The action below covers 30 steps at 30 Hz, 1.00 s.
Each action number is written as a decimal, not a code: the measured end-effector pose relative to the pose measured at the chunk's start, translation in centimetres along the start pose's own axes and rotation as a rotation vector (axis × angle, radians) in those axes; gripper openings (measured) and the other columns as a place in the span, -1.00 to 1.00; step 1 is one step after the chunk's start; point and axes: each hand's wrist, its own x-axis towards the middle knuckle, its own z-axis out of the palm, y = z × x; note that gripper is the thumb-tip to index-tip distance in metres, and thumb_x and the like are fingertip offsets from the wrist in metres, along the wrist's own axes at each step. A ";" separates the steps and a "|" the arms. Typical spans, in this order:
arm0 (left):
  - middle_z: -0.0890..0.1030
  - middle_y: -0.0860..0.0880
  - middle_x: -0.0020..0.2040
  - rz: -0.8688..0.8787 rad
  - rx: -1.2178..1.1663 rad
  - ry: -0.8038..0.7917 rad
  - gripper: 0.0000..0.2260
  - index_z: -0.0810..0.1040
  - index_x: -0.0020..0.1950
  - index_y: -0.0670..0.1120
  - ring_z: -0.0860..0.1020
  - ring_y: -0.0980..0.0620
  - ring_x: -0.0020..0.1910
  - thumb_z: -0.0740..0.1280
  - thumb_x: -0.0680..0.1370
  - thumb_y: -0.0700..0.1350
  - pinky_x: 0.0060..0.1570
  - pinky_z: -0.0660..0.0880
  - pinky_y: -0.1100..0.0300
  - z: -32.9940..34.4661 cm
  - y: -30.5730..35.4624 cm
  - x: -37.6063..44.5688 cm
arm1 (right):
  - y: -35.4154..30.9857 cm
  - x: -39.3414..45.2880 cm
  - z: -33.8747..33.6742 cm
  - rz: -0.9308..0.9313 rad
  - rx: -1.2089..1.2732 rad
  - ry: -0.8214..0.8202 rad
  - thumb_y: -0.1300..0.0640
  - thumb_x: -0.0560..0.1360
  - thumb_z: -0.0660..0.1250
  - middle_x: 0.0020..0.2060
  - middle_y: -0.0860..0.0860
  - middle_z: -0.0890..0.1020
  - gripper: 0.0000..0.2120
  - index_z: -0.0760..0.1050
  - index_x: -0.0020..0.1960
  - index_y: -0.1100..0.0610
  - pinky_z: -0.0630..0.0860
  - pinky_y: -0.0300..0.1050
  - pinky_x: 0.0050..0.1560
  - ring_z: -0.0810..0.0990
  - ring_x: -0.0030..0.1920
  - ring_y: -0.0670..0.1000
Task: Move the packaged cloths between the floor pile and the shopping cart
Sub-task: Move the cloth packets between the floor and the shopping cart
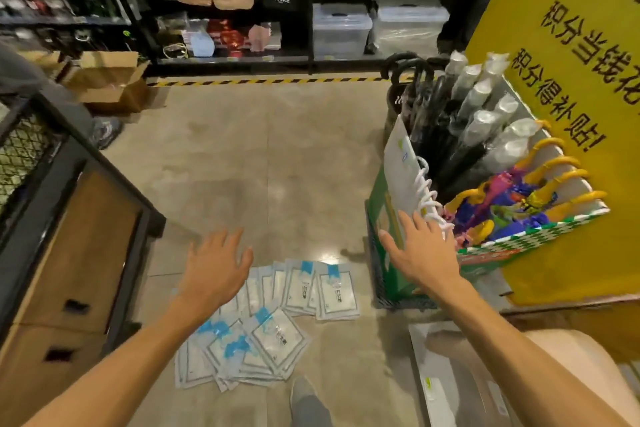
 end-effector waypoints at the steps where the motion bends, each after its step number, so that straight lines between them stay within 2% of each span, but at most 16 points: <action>1: 0.51 -0.10 0.42 0.005 0.003 -0.013 -0.47 0.38 0.52 -0.03 0.49 -0.16 0.37 0.03 0.64 0.18 0.36 0.35 -0.22 1.2 0.0 1.0 | -0.1 0.9 1.0 0.009 0.002 -0.018 -0.34 0.64 0.04 0.57 0.06 0.35 -0.34 0.23 0.61 0.00 0.15 0.37 0.53 0.28 0.55 0.21; 5: 0.52 -0.14 0.43 0.035 0.069 -0.056 -0.39 0.46 0.47 -0.06 0.53 -0.18 0.34 -0.06 0.59 0.21 0.31 0.43 -0.23 6.4 0.0 5.3 | -0.1 5.0 6.1 0.014 -0.013 -0.047 -0.32 0.66 0.04 0.60 0.04 0.31 -0.36 0.22 0.62 -0.01 0.05 0.38 0.57 0.23 0.59 0.18; 7: 0.50 -0.19 0.43 0.058 0.107 -0.063 -0.42 0.48 0.45 -0.10 0.49 -0.21 0.37 -0.02 0.60 0.19 0.28 0.45 -0.26 9.2 0.1 7.5 | 0.3 7.2 9.1 -0.004 -0.006 -0.077 -0.33 0.65 0.01 0.61 0.05 0.28 -0.35 0.18 0.64 -0.02 0.03 0.38 0.58 0.20 0.60 0.17; 10: 0.41 -0.20 0.51 0.069 0.148 -0.048 -0.46 0.42 0.51 -0.10 0.38 -0.20 0.49 0.05 0.62 0.15 0.33 0.40 -0.29 14.3 0.6 11.1 | 1.0 10.8 14.2 -0.014 -0.012 -0.123 -0.40 0.60 -0.15 0.65 0.06 0.20 -0.24 0.12 0.67 -0.01 -0.02 0.33 0.61 0.13 0.63 0.16; 13: 0.35 -0.19 0.56 0.056 0.165 -0.072 -0.44 0.35 0.56 -0.09 0.32 -0.19 0.54 0.03 0.63 0.14 0.40 0.32 -0.30 20.3 1.1 14.4 | 2.0 14.3 20.5 -0.021 -0.010 -0.156 -0.36 0.63 -0.09 0.66 0.09 0.16 -0.27 0.12 0.67 0.03 -0.01 0.32 0.61 0.11 0.64 0.19; 16: 0.37 -0.18 0.54 0.057 0.196 -0.113 -0.42 0.37 0.56 -0.10 0.34 -0.18 0.53 -0.04 0.62 0.13 0.41 0.32 -0.30 27.4 1.3 17.4 | 3.3 17.4 27.7 -0.026 0.024 -0.095 -0.34 0.61 -0.03 0.60 0.17 0.30 -0.25 0.25 0.63 0.10 0.14 0.36 0.56 0.25 0.59 0.26; 19: 0.44 -0.19 0.49 0.059 0.196 -0.143 -0.43 0.43 0.51 -0.12 0.41 -0.20 0.47 -0.01 0.61 0.11 0.38 0.35 -0.28 35.3 1.0 20.1 | 4.9 20.4 35.5 -0.020 0.000 -0.157 -0.30 0.66 0.07 0.65 0.12 0.19 -0.29 0.12 0.67 0.09 0.04 0.27 0.61 0.13 0.64 0.19; 22: 0.44 -0.20 0.49 0.027 0.184 -0.168 -0.42 0.45 0.50 -0.15 0.40 -0.20 0.48 0.00 0.60 0.10 0.40 0.30 -0.27 43.9 0.1 22.3 | 6.8 23.2 43.6 -0.018 -0.055 -0.199 -0.31 0.64 0.07 0.66 0.10 0.15 -0.25 0.07 0.68 0.09 0.02 0.24 0.63 0.09 0.65 0.17; 24: 0.41 -0.20 0.52 0.009 0.186 -0.193 -0.39 0.41 0.53 -0.16 0.37 -0.20 0.50 -0.04 0.60 0.11 0.42 0.27 -0.28 49.3 -0.6 23.3 | 7.9 24.5 49.2 -0.021 -0.086 -0.244 -0.34 0.63 0.05 0.66 0.10 0.15 -0.23 0.06 0.68 0.10 0.03 0.24 0.62 0.09 0.65 0.18; 27: 0.23 -0.16 0.62 -0.009 0.259 -0.255 -0.40 0.22 0.62 -0.13 0.20 -0.15 0.60 -0.09 0.64 0.11 0.51 0.12 -0.25 57.4 -2.2 24.6 | 9.5 26.2 57.7 -0.043 -0.177 -0.278 -0.42 0.58 -0.11 0.66 0.11 0.15 -0.13 0.02 0.68 0.14 0.02 0.26 0.62 0.06 0.66 0.17; 30: 0.15 -0.16 0.64 -0.003 0.299 -0.257 -0.38 0.15 0.64 -0.14 0.12 -0.15 0.63 -0.11 0.65 0.13 0.52 0.06 -0.28 64.5 -3.8 25.9 | 10.6 27.9 65.8 -0.065 -0.236 -0.307 -0.48 0.54 -0.22 0.67 0.11 0.08 -0.05 -0.06 0.69 0.17 -0.04 0.26 0.63 -0.02 0.67 0.15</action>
